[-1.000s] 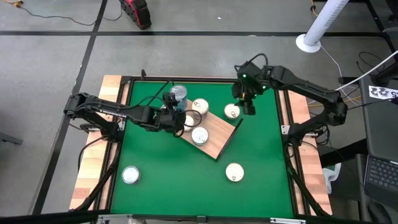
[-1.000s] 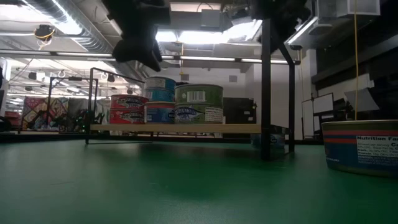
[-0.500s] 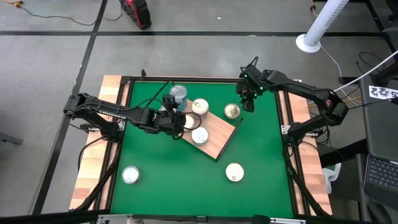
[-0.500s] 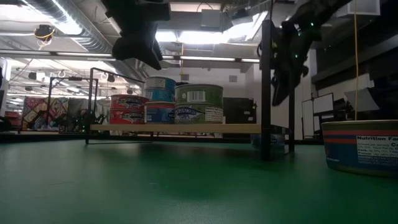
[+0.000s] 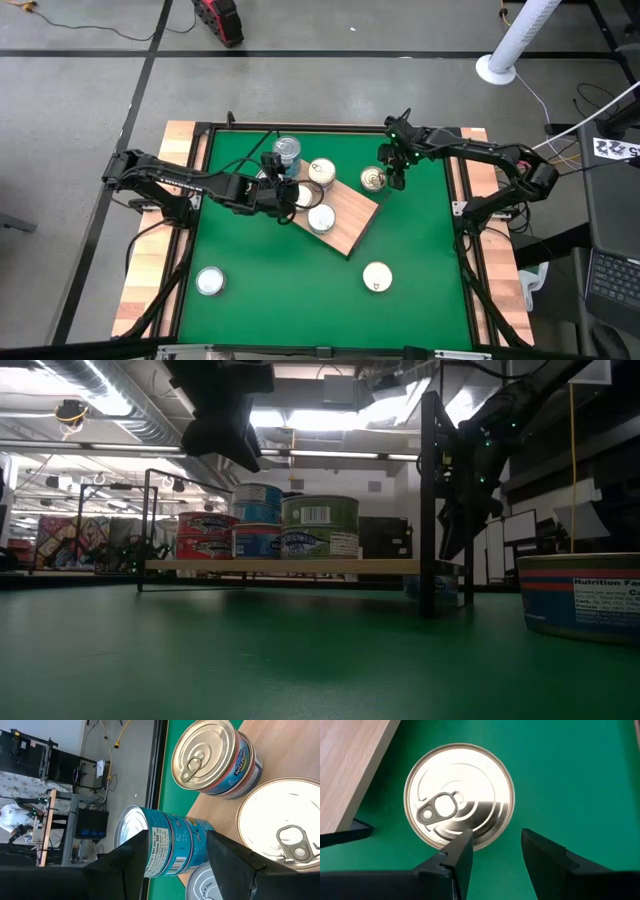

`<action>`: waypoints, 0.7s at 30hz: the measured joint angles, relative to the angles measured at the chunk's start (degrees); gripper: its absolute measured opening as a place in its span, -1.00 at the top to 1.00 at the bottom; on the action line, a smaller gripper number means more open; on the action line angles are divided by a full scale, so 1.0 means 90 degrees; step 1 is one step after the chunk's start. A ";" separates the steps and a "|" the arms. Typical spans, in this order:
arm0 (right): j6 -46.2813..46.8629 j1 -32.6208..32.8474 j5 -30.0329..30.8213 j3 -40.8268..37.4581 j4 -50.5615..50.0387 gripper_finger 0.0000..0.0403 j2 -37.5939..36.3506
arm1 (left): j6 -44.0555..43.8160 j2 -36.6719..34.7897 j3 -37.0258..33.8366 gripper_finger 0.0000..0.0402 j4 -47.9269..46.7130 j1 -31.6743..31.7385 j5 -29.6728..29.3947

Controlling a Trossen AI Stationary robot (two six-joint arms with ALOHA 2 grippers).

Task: Stack canned seafood by type on shelf
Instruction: Stack the blue and pink tuna can on top of the blue and pink tuna can on the shelf

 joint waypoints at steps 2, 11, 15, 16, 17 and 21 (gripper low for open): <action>0.0000 0.0000 0.0002 -0.0001 0.0003 0.17 0.0063 | -0.0007 0.0000 0.0000 0.02 0.0000 0.0000 0.0000; 0.0007 0.0000 0.0123 0.0013 0.0060 0.17 0.0515 | -0.0024 0.0000 0.0000 0.02 0.0002 0.0000 0.0000; 0.0008 0.0005 0.0441 0.0028 0.0219 0.17 0.0555 | -0.0034 0.0000 0.0000 0.02 0.0002 0.0000 0.0000; 0.0007 0.0003 0.0465 0.0025 0.0267 0.17 0.0555 | -0.0034 0.0000 0.0000 0.02 0.0003 0.0000 0.0000; 0.0007 0.0002 0.0494 0.0024 0.0313 0.17 0.0555 | -0.0034 0.0000 0.0000 0.02 0.0005 0.0000 0.0000; 0.0005 0.0007 0.0902 0.0021 0.0458 0.17 0.0558 | -0.0034 0.0000 0.0000 0.02 0.0002 0.0000 0.0000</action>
